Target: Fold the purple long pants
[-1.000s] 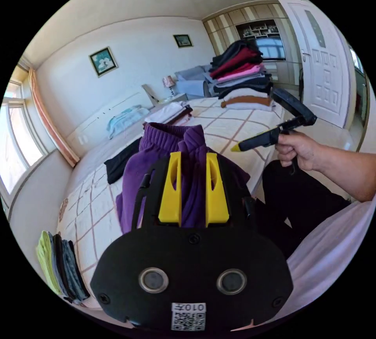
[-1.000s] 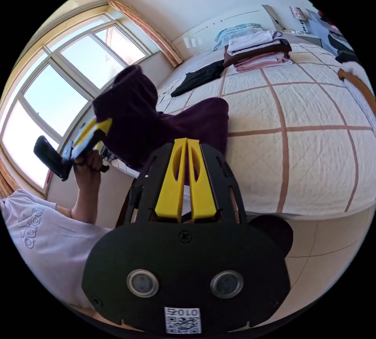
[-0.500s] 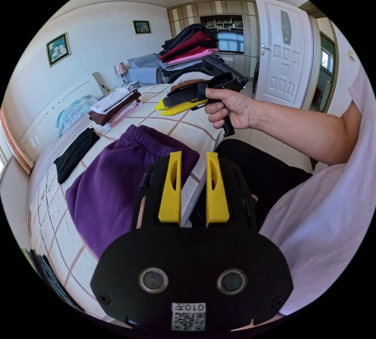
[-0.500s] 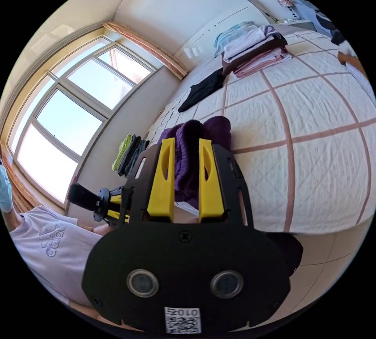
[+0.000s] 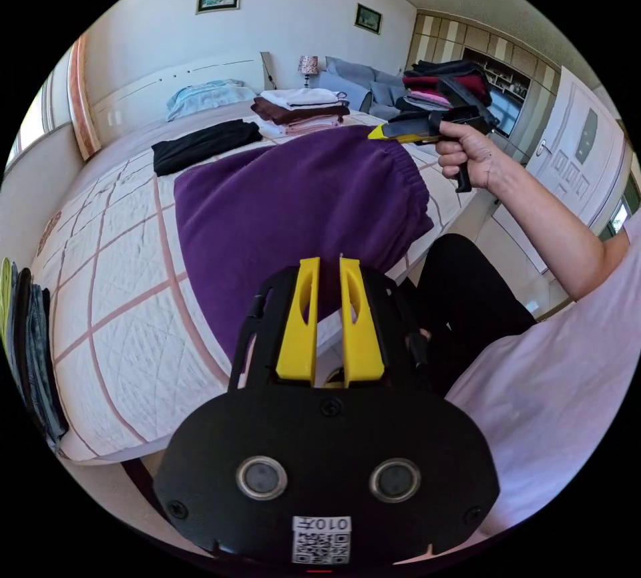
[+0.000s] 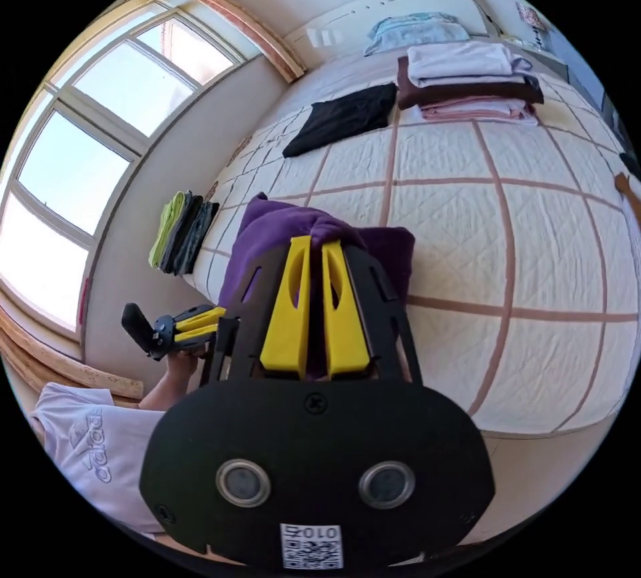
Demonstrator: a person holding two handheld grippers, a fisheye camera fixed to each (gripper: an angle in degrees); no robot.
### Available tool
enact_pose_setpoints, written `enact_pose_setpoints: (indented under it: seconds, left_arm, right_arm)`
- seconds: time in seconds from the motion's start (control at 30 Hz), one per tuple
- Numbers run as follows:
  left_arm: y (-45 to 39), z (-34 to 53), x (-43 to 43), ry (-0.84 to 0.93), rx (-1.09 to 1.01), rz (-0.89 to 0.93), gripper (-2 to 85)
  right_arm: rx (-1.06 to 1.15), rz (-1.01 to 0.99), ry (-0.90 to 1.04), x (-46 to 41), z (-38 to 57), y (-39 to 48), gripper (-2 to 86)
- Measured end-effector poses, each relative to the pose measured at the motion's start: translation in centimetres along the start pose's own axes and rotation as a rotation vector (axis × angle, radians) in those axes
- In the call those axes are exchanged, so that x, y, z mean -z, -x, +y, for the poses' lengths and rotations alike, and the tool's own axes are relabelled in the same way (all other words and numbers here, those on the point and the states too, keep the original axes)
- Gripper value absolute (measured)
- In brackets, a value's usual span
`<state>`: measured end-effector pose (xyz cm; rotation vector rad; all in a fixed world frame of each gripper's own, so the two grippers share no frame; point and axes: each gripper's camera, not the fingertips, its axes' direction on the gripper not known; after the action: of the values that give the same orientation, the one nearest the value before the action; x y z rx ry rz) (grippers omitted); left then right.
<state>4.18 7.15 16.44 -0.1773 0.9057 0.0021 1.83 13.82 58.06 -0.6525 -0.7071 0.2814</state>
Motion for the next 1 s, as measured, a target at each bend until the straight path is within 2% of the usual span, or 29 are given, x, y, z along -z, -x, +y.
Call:
enact_pose_setpoints:
  seconds: [0.07, 0.13, 0.17, 0.33, 0.5, 0.6, 0.73, 1.0]
  left_arm:
    - [0.7, 0.4, -0.8, -0.003, 0.012, 0.025, 5.7]
    - [1.0, 0.1, -1.3, 0.024, -0.007, 0.020, 5.7]
    - [1.1, -0.3, -1.1, 0.043, -0.030, 0.015, 5.7]
    - [0.8, -0.8, 2.9, -0.054, -0.083, -0.015, 5.9]
    - [-0.1, -0.5, 0.8, -0.022, -0.143, 0.039, 6.7]
    - [-0.9, -0.8, -0.7, 0.000, -0.169, 0.052, 7.0]
    - [-1.5, -0.6, -2.1, 0.044, -0.195, 0.025, 7.3]
    - [0.7, 1.1, -1.5, 0.015, -0.118, 0.044, 7.4]
  right_arm:
    - [-0.075, -0.083, 0.038, -2.4, 1.0, -4.1, 4.2]
    - [-0.120, -0.332, -0.043, -3.0, 2.2, -7.1, 6.1]
    - [-0.112, -0.349, -0.051, -2.8, 2.2, -7.0, 6.8]
    - [0.012, -0.155, -0.114, 2.0, 5.4, -3.3, 13.2]
    - [-0.007, -0.189, -0.036, 0.6, 9.4, -2.2, 17.7]
    - [-0.009, -0.171, 0.014, -1.7, 10.2, -1.0, 18.2]
    - [0.005, 0.002, 0.005, -3.6, 10.7, 2.0, 18.4]
    - [0.060, 0.254, 0.019, -5.1, 11.3, 8.4, 16.1]
